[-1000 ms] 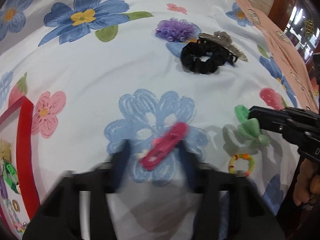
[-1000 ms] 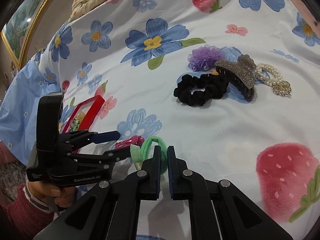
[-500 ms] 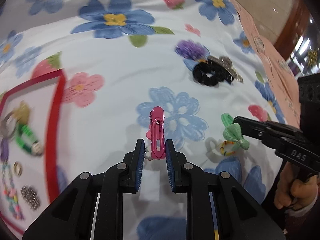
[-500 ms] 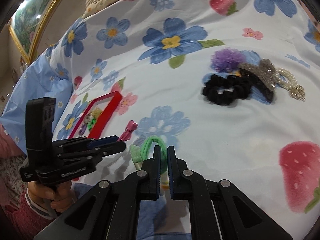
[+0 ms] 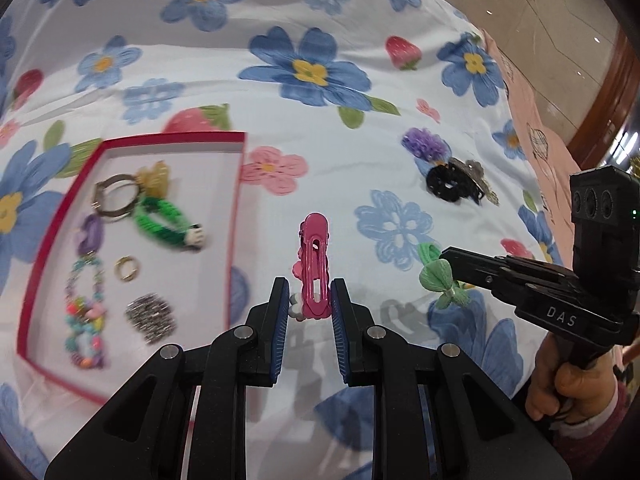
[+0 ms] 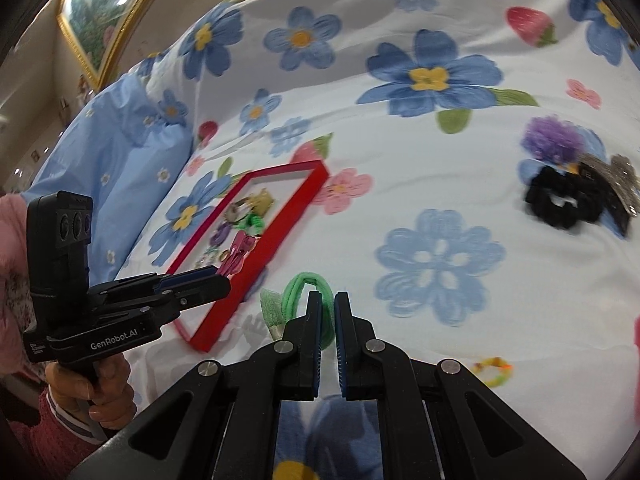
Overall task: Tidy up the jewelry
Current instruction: 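Carry the pink clip with the left tool while the right tool carries the green tie into the tray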
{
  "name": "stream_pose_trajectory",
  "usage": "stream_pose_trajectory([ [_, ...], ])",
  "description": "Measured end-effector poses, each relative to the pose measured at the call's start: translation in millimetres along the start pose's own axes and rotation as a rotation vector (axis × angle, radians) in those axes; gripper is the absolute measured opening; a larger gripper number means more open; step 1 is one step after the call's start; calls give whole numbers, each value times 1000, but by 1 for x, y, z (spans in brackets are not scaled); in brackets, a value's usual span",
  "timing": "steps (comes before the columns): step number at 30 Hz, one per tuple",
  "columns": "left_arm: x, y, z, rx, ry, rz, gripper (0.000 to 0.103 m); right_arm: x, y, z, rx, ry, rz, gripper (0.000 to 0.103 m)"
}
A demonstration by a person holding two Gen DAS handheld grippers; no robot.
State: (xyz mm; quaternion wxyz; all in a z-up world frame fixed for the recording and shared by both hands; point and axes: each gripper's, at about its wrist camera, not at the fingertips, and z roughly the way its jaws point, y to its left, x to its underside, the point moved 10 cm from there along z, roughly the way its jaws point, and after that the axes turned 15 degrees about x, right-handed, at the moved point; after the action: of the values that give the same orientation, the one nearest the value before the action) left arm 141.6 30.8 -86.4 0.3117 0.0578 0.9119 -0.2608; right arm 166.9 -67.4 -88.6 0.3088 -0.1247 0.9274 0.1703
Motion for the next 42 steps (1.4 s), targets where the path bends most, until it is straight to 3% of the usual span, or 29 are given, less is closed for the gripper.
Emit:
stream_pose_trajectory([
  [20, 35, 82, -84, -122, -97, -152, 19, 0, 93, 16, -92, 23, -141, 6],
  [42, 48, 137, -80, -179, -58, -239, 19, -9, 156, 63, -134, 71, -239, 6],
])
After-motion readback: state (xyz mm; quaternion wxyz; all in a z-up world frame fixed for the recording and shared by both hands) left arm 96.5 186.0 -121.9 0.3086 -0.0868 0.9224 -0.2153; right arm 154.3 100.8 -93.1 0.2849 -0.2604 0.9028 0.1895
